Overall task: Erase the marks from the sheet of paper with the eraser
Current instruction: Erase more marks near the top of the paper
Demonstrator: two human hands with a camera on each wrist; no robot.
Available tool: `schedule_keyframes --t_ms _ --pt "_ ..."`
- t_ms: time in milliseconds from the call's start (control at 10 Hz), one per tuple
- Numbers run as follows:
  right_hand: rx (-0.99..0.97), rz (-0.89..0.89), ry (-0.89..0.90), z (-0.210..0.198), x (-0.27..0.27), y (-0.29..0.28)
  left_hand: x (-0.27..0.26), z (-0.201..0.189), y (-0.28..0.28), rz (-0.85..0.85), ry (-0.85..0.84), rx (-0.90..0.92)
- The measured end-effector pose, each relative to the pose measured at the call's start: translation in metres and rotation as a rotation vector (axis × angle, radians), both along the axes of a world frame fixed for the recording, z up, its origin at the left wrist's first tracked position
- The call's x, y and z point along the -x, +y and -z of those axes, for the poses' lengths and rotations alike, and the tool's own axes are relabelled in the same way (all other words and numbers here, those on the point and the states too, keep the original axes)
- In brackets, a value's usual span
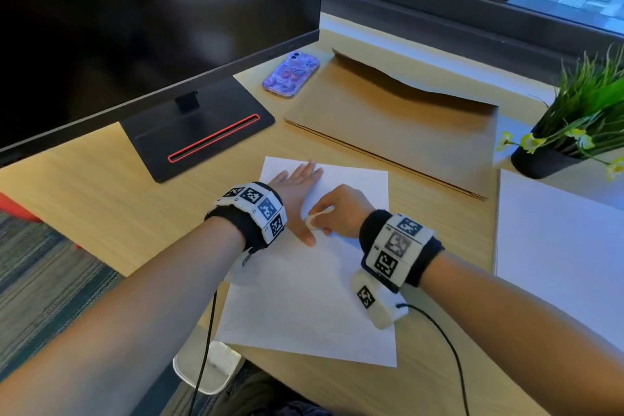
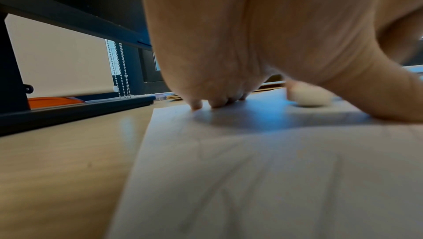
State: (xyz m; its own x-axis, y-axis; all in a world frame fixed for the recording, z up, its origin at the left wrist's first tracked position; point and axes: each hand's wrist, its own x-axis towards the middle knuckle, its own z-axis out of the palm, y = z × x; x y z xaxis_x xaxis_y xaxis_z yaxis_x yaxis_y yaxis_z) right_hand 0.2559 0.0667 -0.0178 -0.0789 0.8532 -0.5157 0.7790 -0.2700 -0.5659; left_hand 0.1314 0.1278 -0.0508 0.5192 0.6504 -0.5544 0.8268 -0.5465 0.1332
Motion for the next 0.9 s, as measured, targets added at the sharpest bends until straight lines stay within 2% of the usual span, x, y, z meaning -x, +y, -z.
schedule_keyframes --t_ms 100,200,300,400,500,600,700,800,900 --pt "-0.085 0.136 -0.002 -0.002 -0.007 0.019 0.000 -0.003 -0.003 -0.001 -0.009 -0.008" --pt "-0.146 0.175 -0.016 0.003 -0.006 0.018 -0.001 -0.005 -0.005 -0.007 -0.015 -0.017" --pt "-0.081 0.044 -0.025 0.007 -0.003 -0.001 -0.001 -0.001 -0.002 -0.006 0.002 -0.012" --pt "-0.077 -0.007 -0.072 0.004 -0.007 0.004 -0.001 0.000 -0.001 0.006 0.014 -0.013" --pt "-0.168 0.098 -0.104 0.004 -0.009 0.021 -0.001 -0.004 -0.004 0.003 0.003 -0.015" --pt "-0.157 0.090 -0.113 0.008 -0.007 0.012 -0.002 -0.004 -0.003 0.009 0.024 -0.024" --pt "-0.072 -0.030 -0.091 0.008 -0.007 -0.005 -0.003 -0.002 -0.002 0.003 0.039 -0.023" --pt "-0.080 -0.008 -0.100 0.002 -0.011 0.005 -0.002 -0.001 -0.002 0.011 0.044 -0.032" --pt "-0.146 0.139 -0.090 0.003 -0.014 0.021 -0.003 -0.003 -0.003 0.003 0.035 -0.023"
